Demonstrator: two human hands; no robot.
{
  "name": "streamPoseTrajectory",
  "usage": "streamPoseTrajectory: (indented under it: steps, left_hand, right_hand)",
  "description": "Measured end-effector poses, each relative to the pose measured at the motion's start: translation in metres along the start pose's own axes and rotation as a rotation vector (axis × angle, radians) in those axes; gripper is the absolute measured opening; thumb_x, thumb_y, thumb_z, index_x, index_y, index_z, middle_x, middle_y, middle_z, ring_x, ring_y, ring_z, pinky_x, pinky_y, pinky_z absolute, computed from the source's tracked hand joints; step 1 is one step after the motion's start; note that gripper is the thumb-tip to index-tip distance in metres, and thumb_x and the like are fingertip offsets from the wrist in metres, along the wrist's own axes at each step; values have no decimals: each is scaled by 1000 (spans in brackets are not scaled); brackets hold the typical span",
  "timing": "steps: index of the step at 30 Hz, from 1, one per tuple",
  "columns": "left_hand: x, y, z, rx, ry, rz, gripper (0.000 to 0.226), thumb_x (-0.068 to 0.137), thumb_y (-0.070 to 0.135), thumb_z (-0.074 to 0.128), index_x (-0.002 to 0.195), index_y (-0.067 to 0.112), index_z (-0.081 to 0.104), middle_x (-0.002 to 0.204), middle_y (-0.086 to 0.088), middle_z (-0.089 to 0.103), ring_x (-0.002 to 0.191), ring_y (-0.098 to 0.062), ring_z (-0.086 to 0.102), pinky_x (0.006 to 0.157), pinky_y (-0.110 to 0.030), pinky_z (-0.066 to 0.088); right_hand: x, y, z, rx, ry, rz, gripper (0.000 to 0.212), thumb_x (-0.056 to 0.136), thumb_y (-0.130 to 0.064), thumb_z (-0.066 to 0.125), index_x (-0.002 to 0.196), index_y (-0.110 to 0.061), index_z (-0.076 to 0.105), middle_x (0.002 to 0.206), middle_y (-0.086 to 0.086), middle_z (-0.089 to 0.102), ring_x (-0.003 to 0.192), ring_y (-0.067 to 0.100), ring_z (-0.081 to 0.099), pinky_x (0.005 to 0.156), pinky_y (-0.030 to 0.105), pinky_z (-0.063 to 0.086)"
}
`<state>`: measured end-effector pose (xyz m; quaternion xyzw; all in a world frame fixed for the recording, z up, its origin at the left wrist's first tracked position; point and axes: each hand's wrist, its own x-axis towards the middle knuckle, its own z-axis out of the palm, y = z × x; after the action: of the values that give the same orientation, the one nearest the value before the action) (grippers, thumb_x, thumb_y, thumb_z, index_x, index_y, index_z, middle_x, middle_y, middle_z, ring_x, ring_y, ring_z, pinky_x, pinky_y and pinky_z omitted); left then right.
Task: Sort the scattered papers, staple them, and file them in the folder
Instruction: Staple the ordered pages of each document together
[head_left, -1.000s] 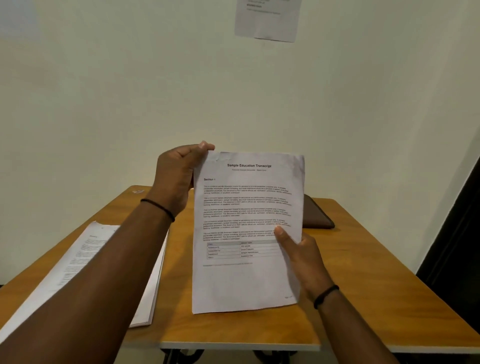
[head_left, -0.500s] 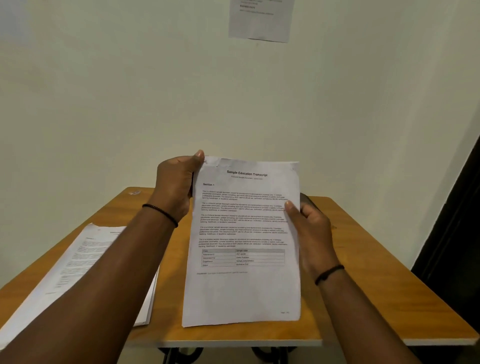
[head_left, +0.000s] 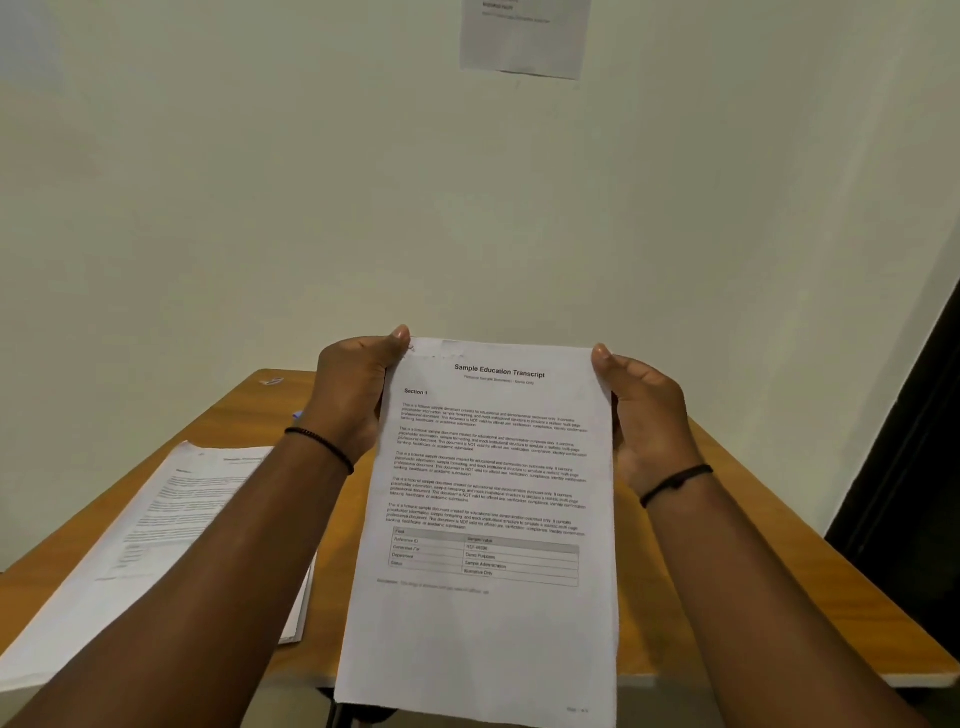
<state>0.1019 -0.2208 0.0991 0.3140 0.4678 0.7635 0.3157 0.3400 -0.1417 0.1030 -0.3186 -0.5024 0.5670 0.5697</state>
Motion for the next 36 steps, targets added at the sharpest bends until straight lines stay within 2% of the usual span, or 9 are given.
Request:
streamPoseTrajectory:
  steps: [8, 12, 14, 16, 19, 23, 28, 32, 36]
  left_hand:
    - [4, -19, -26, 33, -20, -84, 32, 83, 34, 73, 97, 10, 57, 95, -15, 52, 84, -32, 51, 76, -44, 44]
    - [-1, -29, -31, 32, 29, -96, 34, 90, 26, 69, 70, 10, 47, 75, -12, 43, 78, -29, 44, 74, -42, 39]
    - [-5, -24, -28, 65, 34, -9, 34, 89, 27, 70, 73, 6, 49, 77, -13, 39, 76, -28, 37, 69, -38, 36]
    - [-6, -9, -23, 124, 31, 152, 37, 92, 26, 69, 72, 0, 50, 78, -12, 39, 73, -25, 34, 65, -36, 33]
    - [-9, 22, -7, 180, 49, 418, 26, 97, 24, 64, 80, 5, 69, 78, -10, 63, 71, -18, 56, 65, -31, 49]
    - [-12, 39, 15, 206, 57, 615, 23, 100, 22, 59, 100, 6, 76, 95, 0, 74, 85, -6, 68, 75, -22, 53]
    - [-17, 14, 16, 269, 25, 603, 22, 101, 28, 57, 97, 17, 75, 96, 8, 74, 91, -11, 67, 79, -31, 56]
    - [-26, -6, 12, 340, -53, 492, 56, 93, 43, 65, 86, -12, 60, 76, -10, 60, 72, -17, 54, 66, -34, 45]
    - [-24, 0, 11, 344, -20, 475, 45, 96, 31, 62, 90, -13, 65, 81, -16, 72, 71, -15, 64, 67, -33, 55]
  right_hand:
    - [0, 20, 4, -99, -71, 41, 18, 95, -24, 65, 94, -7, 71, 92, 12, 75, 80, 24, 70, 77, 36, 57]
    - [-2, 37, 5, -87, -85, 74, 14, 95, -21, 64, 91, -10, 71, 82, 3, 76, 76, 19, 71, 69, 30, 60]
    - [-2, 36, 10, -77, -54, 39, 14, 95, -21, 65, 88, -11, 69, 76, 0, 75, 68, 14, 70, 59, 25, 57]
    - [1, 27, 19, -75, -12, -49, 18, 96, -24, 65, 83, -12, 67, 73, 1, 71, 66, 15, 65, 62, 27, 54]
    - [5, 5, 34, -99, 61, -302, 22, 97, -29, 62, 79, -15, 64, 76, 3, 61, 72, 17, 53, 69, 35, 49]
    - [6, -20, 45, -161, 135, -580, 16, 99, -28, 59, 91, -16, 65, 85, -7, 66, 79, 7, 60, 73, 25, 54]
    - [7, 6, 42, -215, 107, -550, 22, 100, -23, 58, 83, -9, 58, 77, -3, 58, 71, 9, 52, 65, 27, 47]
    - [3, 26, 28, -256, 63, -471, 30, 100, -25, 57, 81, -3, 54, 74, 6, 59, 66, 12, 54, 59, 29, 47]
    - [2, 15, 31, -260, 52, -491, 24, 100, -25, 56, 78, -15, 55, 72, -3, 60, 63, 4, 54, 57, 19, 48]
